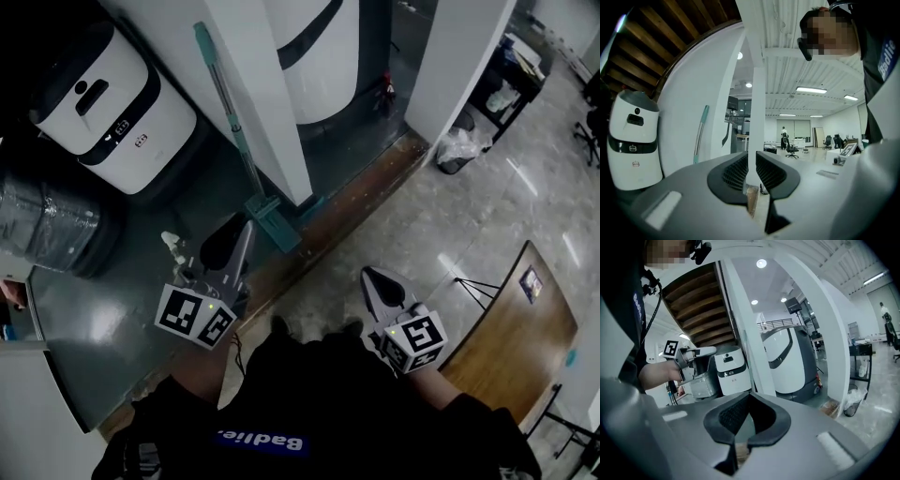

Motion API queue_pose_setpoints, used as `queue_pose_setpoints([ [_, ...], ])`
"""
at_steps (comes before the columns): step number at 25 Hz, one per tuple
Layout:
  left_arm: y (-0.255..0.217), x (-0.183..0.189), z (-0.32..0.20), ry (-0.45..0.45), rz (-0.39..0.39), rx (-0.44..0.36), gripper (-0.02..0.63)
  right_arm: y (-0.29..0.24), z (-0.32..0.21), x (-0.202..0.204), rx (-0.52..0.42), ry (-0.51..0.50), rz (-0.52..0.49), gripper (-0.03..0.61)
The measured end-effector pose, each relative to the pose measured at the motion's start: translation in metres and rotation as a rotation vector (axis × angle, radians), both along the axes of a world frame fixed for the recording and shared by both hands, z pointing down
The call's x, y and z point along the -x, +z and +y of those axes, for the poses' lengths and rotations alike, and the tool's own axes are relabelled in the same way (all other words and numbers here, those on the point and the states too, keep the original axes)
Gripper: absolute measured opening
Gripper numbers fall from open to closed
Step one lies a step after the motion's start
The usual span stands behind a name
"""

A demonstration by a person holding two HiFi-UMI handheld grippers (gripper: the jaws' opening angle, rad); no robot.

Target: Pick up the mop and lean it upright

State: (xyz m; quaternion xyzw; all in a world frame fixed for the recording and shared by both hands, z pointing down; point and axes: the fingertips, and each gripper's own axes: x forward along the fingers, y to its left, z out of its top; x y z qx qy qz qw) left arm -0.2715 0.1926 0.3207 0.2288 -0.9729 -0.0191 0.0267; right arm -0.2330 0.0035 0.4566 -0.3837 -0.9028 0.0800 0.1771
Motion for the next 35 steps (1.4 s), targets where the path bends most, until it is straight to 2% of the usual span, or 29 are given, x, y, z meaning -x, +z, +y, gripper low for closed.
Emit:
queue_pose_setpoints([
  [3,-0.008,-0.025,0.009,0.007,-0.008,-0.053,0.041,-0.032,0.025,-0.012,-0.011,-0.032,-0.078,0.006],
  [6,-0.010,-0.052,0.010,0.057,-0.013,-0.091,0.020,-0.053,0.057,-0.028,-0.016,-0.057,-0.130,0.006],
  [12,0.007,-0.116,0.020,0.174,0.039,-0.141,0.020,-0.075,0.128,-0.079,0.019,-0.080,-0.154,0.006],
  [16,0.012,-0.143,0.037,0.221,0.041,-0.139,0.020,-0.077,0.159,-0.103,0.009,-0.086,-0.175,0.005],
  [26,0.005,-0.164,0.030,0.201,0.006,-0.110,0.020,-0.101,0.174,-0.119,0.027,-0.207,-0.255,0.003],
  [35,-0.001,-0.162,0.021,0.160,0.005,-0.084,0.020,-0.102,0.164,-0.116,0.044,-0.257,-0.260,0.003],
])
